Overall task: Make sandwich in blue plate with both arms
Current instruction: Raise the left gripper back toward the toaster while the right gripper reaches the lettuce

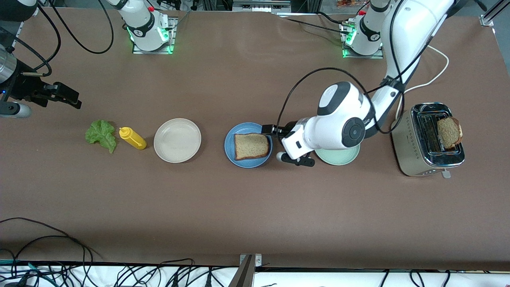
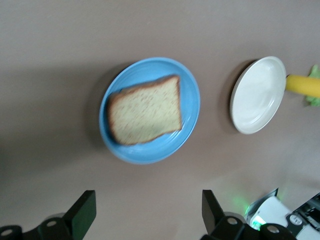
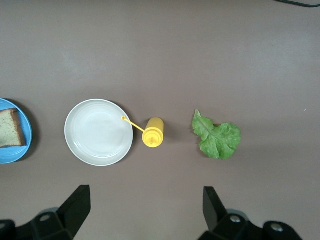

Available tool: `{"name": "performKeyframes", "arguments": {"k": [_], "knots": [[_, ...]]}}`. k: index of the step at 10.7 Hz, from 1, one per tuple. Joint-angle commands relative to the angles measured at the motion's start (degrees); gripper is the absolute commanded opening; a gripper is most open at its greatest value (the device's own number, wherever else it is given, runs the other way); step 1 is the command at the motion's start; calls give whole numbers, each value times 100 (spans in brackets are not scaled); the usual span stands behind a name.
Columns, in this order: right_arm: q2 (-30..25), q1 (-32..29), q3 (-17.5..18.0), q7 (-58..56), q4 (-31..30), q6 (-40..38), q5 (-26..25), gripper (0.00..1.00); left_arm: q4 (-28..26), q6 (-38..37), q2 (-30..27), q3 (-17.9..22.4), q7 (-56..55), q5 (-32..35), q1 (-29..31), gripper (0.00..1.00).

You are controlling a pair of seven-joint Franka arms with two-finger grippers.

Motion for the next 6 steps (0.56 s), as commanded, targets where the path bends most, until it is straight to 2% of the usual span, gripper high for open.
{"name": "performKeyframes", "arguments": {"k": [1, 3, 5, 6], "knots": [[2, 3, 3, 7, 134, -156, 149, 100, -192, -797, -941, 585, -112, 101, -71, 100], [-15, 29, 55, -10, 125, -156, 114, 100, -174, -1271, -1451, 850, -85, 808, -141, 100], [64, -41, -14, -648, 73, -174, 131, 100, -157, -1720, -1865, 929, -94, 2186, -246, 100], [255, -41, -32, -826, 72, -165, 53, 100, -157, -1905, -2006, 938, -42, 2506, -229, 100]]}}
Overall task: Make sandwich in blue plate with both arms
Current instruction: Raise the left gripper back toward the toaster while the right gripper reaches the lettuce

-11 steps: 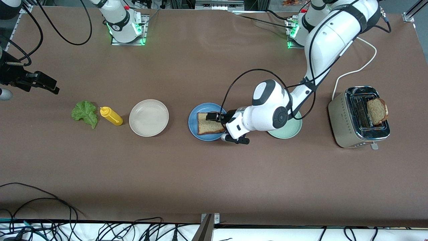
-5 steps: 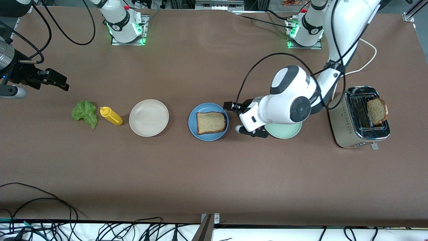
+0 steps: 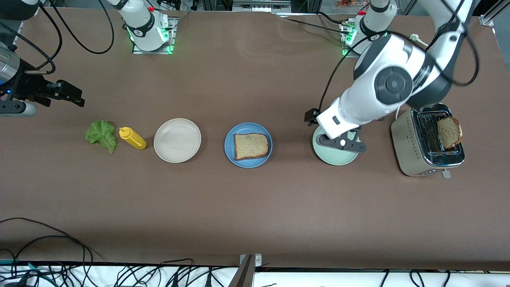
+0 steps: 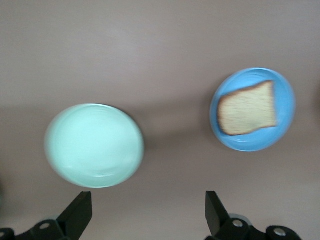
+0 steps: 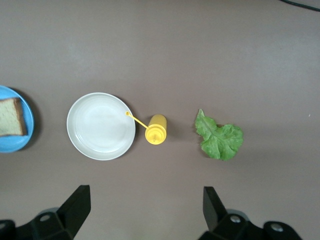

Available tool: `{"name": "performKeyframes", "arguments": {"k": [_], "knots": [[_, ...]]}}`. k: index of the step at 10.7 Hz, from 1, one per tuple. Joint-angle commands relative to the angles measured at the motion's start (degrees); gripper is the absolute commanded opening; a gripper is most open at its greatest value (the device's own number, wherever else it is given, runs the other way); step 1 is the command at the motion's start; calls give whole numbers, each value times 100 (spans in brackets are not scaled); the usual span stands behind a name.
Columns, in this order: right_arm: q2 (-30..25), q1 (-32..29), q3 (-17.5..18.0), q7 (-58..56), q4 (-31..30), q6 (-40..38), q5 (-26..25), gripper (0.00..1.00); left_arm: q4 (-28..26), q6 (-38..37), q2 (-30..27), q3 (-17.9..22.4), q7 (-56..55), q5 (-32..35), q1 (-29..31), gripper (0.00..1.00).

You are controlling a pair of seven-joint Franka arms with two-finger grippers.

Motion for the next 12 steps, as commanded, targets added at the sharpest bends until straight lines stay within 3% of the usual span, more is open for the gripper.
{"name": "performKeyframes", "arguments": {"k": [1, 4, 7, 10, 12], "knots": [[408, -177, -91, -596, 42, -94, -3, 100, -157, -387, -633, 314, -8, 849, -97, 100], [1242, -493, -258, -2024, 50, -33, -230, 100, -157, -607, -1099, 1235, 18, -88, -113, 100], [1954, -626, -285, -2658, 15, 81, -897, 100, -174, -1028, -1521, 1843, 686, -180, -113, 100], [2473, -915, -276, -3494, -282, 826, -892, 100, -201, -1109, -1776, 2081, 782, -118, -87, 100], [2711, -942, -285, -3795, -851, 1720, -891, 100, -262, -1117, -1943, 2318, 1420, -145, -87, 100]]}}
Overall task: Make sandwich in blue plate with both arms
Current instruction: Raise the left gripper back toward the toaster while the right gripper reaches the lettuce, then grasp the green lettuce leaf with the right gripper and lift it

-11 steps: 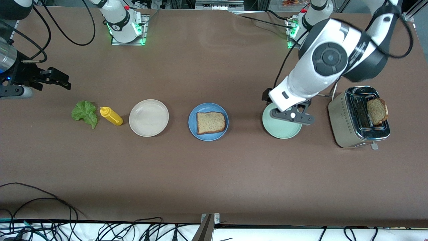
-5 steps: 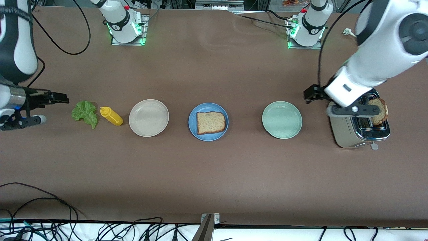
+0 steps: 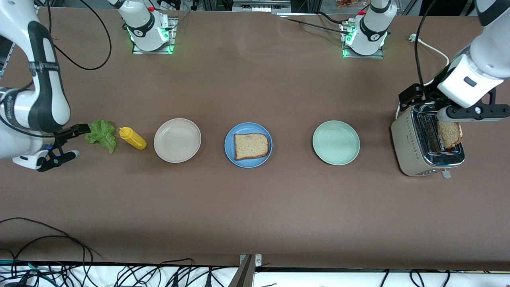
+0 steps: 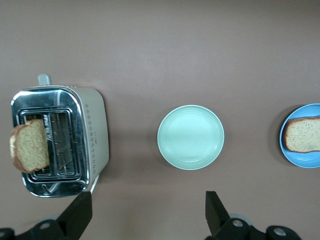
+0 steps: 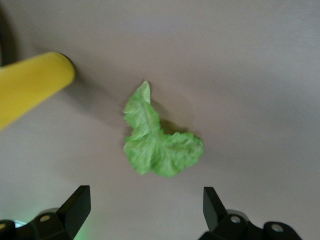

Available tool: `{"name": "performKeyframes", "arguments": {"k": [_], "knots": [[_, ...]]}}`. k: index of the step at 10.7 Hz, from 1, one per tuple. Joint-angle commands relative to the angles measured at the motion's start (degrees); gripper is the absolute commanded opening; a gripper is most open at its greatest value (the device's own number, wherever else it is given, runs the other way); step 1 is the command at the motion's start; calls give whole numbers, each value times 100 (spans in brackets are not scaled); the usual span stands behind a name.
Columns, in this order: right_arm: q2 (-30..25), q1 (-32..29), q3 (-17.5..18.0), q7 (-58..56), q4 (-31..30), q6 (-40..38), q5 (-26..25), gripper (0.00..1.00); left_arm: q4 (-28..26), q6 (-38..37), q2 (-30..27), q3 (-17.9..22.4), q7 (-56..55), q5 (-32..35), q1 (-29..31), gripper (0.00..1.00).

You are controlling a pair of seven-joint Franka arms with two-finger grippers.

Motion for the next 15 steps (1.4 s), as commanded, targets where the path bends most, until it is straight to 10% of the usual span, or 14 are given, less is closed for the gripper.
{"name": "performKeyframes", "arguments": {"k": [1, 4, 7, 9, 15], "knots": [[250, -169, 37, -435, -881, 1296, -101, 100, -324, -55, -420, 347, 793, -98, -20, 100], [671, -248, 46, -426, -998, 1467, -14, 94, -676, -47, -798, 427, 978, -150, 49, 100], [725, -310, 81, -550, -981, 1458, -14, 27, -1010, 6, -1045, 462, 1234, -273, 129, 100], [733, -301, 81, -558, -972, 1467, -22, 2, -984, 76, -1010, 471, 1234, -291, 111, 100], [654, -240, 107, -558, -343, 550, -49, 0, -914, 94, -975, 533, 1252, -291, 120, 100]]}}
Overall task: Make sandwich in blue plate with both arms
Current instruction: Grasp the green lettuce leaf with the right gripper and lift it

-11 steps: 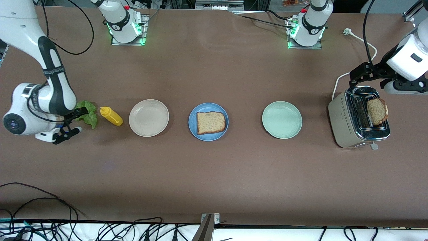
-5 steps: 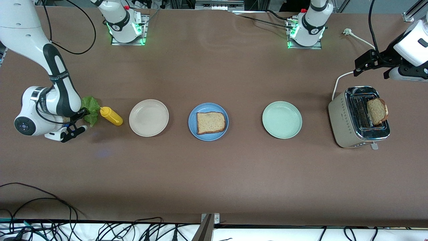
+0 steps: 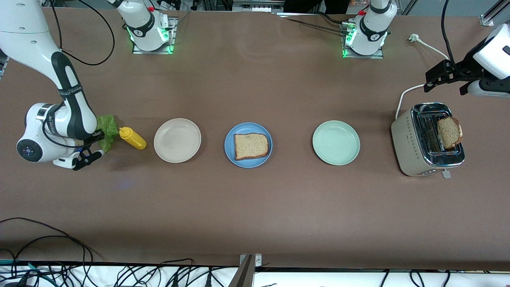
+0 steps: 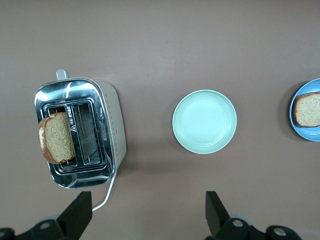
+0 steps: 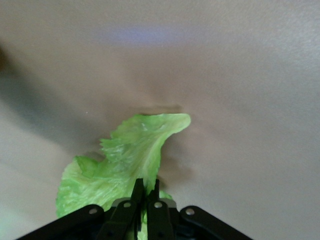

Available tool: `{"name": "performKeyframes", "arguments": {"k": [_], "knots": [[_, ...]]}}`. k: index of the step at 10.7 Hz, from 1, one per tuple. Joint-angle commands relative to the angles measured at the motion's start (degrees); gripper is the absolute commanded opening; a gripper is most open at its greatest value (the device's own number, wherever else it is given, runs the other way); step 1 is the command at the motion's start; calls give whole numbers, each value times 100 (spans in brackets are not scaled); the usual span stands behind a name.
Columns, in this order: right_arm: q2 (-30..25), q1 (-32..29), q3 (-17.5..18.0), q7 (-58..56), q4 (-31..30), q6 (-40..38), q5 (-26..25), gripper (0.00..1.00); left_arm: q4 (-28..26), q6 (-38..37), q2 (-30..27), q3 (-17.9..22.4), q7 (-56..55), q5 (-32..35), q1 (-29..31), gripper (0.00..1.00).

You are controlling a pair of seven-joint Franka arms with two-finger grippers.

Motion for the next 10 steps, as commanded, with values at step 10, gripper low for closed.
{"name": "performKeyframes", "arguments": {"k": [10], "knots": [[-114, 703, 851, 894, 3609, -4564, 58, 0, -101, 143, -88, 1, 148, -148, -26, 100]]}}
